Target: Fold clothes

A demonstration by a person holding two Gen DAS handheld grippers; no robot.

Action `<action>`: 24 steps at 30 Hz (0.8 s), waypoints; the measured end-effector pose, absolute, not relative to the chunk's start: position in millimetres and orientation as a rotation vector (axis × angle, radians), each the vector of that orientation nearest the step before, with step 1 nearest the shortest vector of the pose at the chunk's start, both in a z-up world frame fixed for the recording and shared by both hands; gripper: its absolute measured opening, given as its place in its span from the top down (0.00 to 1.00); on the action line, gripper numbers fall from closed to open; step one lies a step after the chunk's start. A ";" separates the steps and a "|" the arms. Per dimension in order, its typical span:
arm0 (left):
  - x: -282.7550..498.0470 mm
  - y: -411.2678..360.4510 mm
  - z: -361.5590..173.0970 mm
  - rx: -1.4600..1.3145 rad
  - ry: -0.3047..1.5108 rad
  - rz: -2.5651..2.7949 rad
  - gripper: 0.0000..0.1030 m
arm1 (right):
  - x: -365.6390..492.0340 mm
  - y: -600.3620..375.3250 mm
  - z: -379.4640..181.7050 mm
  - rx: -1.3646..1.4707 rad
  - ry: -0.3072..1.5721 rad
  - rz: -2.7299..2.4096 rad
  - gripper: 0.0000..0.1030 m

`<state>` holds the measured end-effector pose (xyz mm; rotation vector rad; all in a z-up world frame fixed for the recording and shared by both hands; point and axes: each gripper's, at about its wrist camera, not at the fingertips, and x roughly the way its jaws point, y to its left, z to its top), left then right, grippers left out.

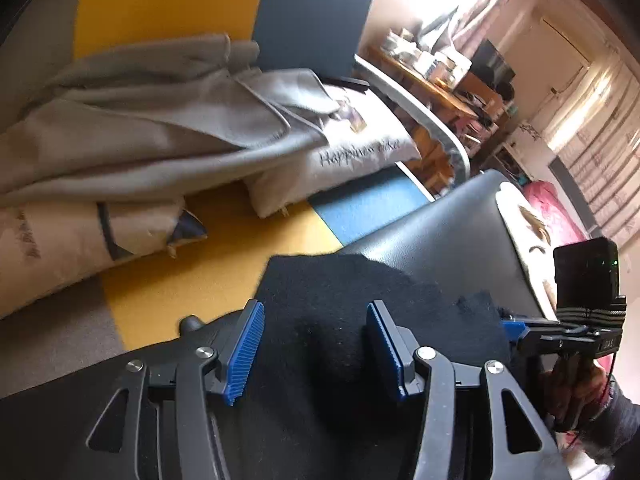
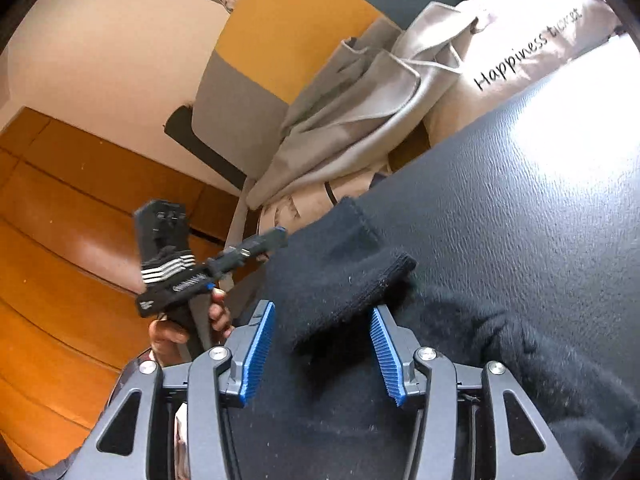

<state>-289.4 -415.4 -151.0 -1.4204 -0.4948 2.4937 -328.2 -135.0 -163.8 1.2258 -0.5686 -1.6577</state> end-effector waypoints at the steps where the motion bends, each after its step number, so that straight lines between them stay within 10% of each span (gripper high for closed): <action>1: -291.3 -412.3 -155.8 -1.439 -0.500 2.462 0.49 | -328.6 -136.4 -161.3 1.216 -0.549 -1.678 0.51; 5: -286.1 -403.7 -157.1 -1.434 -0.449 2.523 0.88 | -332.2 -145.5 -156.0 1.212 -0.457 -1.758 0.64; 13: -231.6 -401.3 -116.3 -1.193 -0.552 2.649 0.89 | -330.9 -153.1 -139.7 1.193 -0.365 -1.790 0.89; 24: -99.9 -374.9 -76.7 -0.954 -0.683 2.772 0.89 | -245.8 -144.0 -88.5 1.057 -0.206 -1.686 0.89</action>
